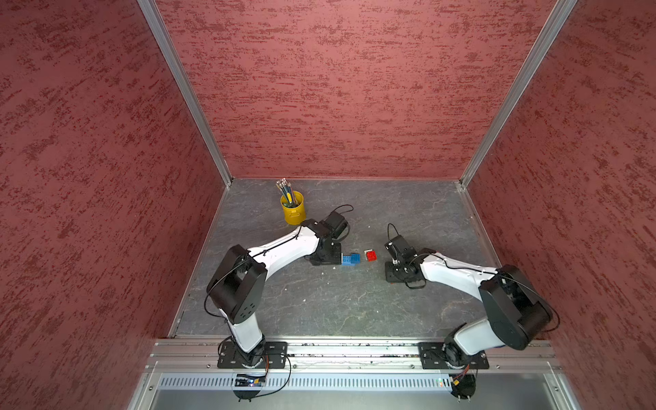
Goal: Assemble the letter y with lego
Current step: Move the lego brick at the center of the board, then pick up the lego brick from the center of the board.
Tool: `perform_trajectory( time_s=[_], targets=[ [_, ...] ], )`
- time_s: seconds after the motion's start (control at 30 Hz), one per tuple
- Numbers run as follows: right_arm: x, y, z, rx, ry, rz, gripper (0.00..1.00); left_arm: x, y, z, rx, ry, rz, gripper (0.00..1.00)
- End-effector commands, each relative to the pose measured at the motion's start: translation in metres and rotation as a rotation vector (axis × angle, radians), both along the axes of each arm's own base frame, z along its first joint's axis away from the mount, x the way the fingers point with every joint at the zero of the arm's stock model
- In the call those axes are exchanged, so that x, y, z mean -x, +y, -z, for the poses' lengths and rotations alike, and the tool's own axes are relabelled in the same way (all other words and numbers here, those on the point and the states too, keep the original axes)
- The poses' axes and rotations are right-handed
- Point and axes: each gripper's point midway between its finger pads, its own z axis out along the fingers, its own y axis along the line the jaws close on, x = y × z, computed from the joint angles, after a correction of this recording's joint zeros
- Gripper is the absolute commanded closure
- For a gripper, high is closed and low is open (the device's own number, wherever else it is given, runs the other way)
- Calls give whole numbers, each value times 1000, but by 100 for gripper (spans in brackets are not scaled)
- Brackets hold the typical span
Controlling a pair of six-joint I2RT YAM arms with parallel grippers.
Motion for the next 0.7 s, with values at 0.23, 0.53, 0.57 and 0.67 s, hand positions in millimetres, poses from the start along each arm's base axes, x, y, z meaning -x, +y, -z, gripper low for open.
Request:
perform_trajectory(
  time_s=[0.23,0.53,0.57,0.67],
  targets=[
    [7,75,-28,-88,-31,-236,74,12,33,8,24,7,-103,43],
    [15,162,-39,-156,-62,-479,74,24,67,7,84,8,-204,43],
    [15,169,-39,-157,-62,-499,74,26,70,7,89,9,-216,42],
    [17,190,-35,-152,-64,-572,74,30,81,7,101,11,-245,42]
  ],
)
